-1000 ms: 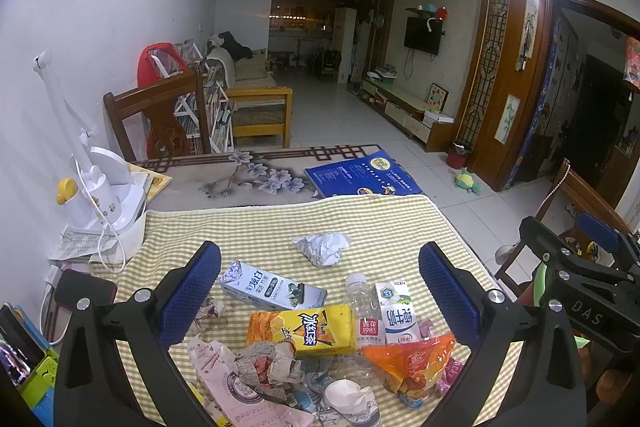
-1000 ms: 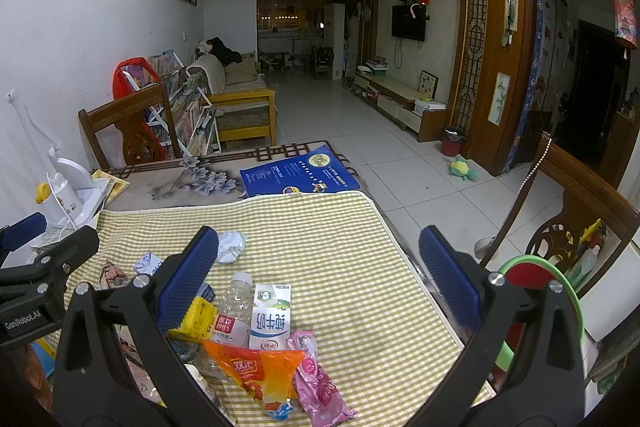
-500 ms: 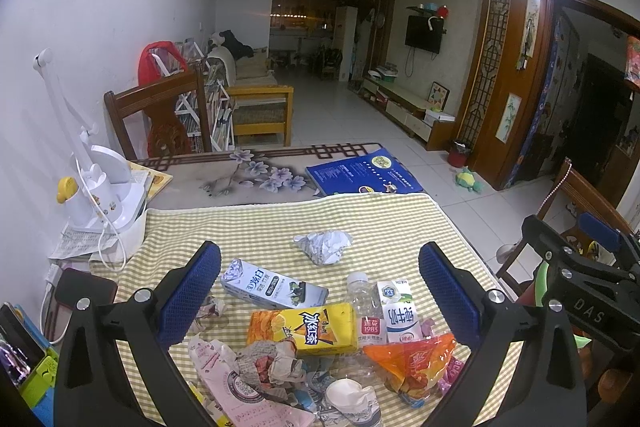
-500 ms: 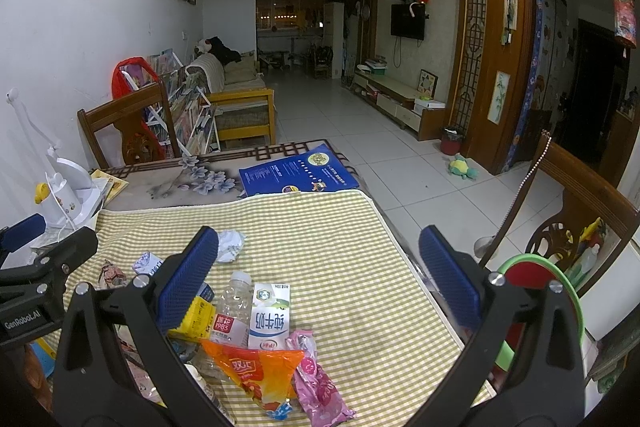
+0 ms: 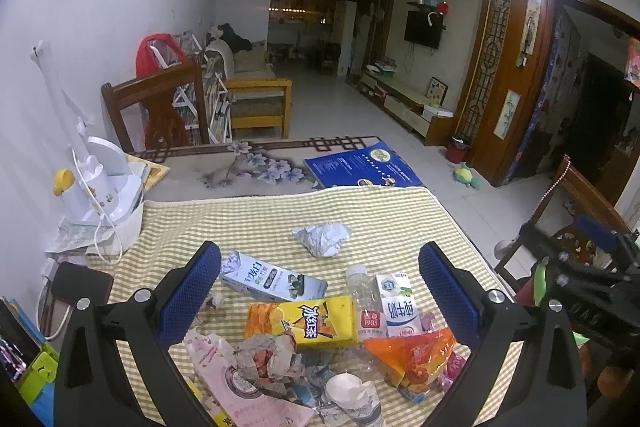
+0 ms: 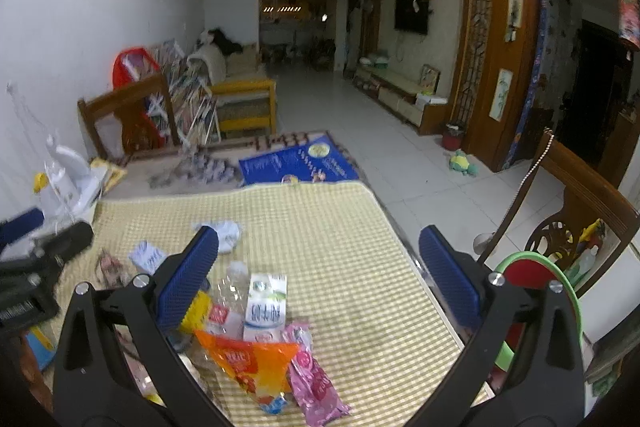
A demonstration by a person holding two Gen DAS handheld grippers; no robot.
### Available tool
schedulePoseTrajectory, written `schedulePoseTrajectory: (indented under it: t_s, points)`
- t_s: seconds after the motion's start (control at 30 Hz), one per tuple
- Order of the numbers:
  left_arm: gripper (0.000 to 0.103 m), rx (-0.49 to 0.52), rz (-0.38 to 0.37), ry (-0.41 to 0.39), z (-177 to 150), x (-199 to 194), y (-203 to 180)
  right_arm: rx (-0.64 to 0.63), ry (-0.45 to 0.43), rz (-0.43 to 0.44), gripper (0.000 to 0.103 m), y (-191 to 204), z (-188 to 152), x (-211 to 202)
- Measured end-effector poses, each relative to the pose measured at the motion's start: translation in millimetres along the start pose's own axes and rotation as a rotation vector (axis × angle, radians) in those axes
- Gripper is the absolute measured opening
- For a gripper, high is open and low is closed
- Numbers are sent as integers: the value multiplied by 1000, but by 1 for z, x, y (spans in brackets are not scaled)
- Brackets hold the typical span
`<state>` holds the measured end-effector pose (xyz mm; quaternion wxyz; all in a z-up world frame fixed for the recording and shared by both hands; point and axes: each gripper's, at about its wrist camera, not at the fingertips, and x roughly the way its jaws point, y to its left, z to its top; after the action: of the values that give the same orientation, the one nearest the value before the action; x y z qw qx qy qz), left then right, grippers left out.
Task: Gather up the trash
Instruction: 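Grasp the yellow iced-tea carton with the left tool while the right tool grasps the orange snack bag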
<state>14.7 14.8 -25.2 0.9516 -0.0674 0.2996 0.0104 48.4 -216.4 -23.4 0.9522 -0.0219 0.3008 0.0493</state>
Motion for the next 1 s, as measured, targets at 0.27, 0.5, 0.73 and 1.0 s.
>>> schedulePoseTrajectory:
  t_s: [0.27,0.5,0.73,1.0]
  points:
    - [95,-5,-2,103,-17,17,15,-36,315,242,99,-4,-82,55]
    - [95,-41,7,196,-26,34,19,-93,456,329,57,27,-122,85]
    - [95,9,-71,264,-36,55,-2,-2,344,376,44,-1,-88,53]
    - [94,-240,-80,476,-60,114,15,74,243,327,44,-47,-69,19]
